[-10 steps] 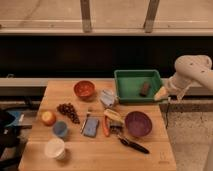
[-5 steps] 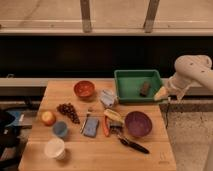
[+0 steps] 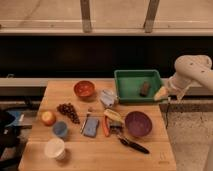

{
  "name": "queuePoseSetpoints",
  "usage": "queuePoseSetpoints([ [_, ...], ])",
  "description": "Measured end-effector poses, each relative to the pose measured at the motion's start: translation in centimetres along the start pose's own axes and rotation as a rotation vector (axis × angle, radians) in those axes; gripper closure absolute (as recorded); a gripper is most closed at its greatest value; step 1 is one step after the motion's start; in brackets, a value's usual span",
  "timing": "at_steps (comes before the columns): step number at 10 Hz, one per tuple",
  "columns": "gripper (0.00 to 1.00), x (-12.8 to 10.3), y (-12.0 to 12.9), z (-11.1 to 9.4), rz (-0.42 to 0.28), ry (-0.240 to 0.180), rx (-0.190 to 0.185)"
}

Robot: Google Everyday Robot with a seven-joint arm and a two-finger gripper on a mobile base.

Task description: Place fork in red bowl

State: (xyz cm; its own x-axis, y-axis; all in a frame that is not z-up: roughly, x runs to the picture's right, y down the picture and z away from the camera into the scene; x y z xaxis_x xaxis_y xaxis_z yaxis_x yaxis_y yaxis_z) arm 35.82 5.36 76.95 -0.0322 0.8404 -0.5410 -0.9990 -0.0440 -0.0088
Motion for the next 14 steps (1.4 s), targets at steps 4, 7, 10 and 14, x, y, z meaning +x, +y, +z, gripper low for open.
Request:
queuePoseSetpoints([
  [4, 0.23, 0.0, 0.0, 0.0, 0.000, 0.000, 0.000],
  [7, 0.23, 0.0, 0.0, 0.0, 0.000, 0.000, 0.000],
  [10, 0.23, 0.2, 0.6, -0.2, -0.034, 0.005, -0.002],
  [14, 0.23, 0.2, 8.4, -1.3, -0.220, -0.012, -0.024],
])
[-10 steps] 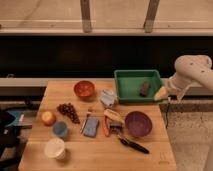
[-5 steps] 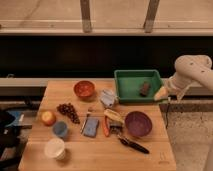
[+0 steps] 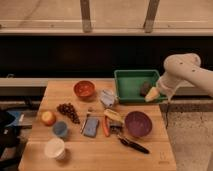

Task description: Place fork in red bowl

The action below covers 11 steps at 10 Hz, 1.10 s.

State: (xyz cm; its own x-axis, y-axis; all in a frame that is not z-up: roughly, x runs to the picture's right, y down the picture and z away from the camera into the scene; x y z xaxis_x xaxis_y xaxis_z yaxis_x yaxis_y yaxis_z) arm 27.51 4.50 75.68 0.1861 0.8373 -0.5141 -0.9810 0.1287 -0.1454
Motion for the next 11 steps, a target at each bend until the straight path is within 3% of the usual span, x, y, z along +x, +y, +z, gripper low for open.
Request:
queuePoseSetpoints([
  [6, 0.23, -5.4, 14.5, -1.2, -0.317, -0.036, -0.019],
  [8, 0.23, -7.3, 19.2, -1.5, -0.405, -0.054, -0.044],
  [11, 0.23, -7.3, 19.0, -1.5, -0.405, -0.054, -0.041],
])
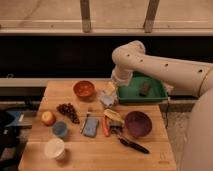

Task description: Place fork in red bowl

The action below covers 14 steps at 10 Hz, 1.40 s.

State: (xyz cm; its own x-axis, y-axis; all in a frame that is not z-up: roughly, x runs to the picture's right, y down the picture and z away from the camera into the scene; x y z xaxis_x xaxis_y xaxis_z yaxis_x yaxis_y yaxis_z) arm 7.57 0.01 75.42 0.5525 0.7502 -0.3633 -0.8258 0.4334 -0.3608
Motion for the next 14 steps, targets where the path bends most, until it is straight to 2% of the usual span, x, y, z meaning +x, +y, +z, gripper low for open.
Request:
queuePoseSetpoints([
  [4, 0.23, 0.1, 0.3, 0.3, -0.006, -0.001, -0.001],
  [8, 0.23, -3.3, 4.5, 2.7, -0.067, -0.008, -0.019],
  [10, 0.23, -4.4, 5.7, 3.9, -0.102, -0.002, -0.029],
  [12, 0.23, -5.9, 7.7, 5.8, -0.147, 0.012, -0.059],
  [14, 0.23, -6.7, 8.7, 7.0, -0.179, 0.026, -0.077],
])
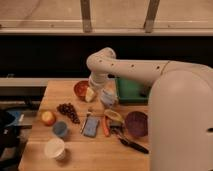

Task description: Place fork in red bowl

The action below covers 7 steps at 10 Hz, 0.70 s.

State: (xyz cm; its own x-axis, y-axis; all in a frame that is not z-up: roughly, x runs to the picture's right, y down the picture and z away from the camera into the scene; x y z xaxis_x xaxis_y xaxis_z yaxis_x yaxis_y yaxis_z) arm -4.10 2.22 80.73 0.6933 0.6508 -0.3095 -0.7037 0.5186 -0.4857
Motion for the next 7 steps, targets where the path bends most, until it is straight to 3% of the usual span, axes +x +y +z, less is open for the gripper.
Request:
queuePoseSetpoints([
  [3, 0.23, -2.0, 1.8, 1.1, -0.063, 0.024, -0.013],
  [7, 0.23, -1.9, 1.7, 1.5, -0.065, 0.034, -0.014],
])
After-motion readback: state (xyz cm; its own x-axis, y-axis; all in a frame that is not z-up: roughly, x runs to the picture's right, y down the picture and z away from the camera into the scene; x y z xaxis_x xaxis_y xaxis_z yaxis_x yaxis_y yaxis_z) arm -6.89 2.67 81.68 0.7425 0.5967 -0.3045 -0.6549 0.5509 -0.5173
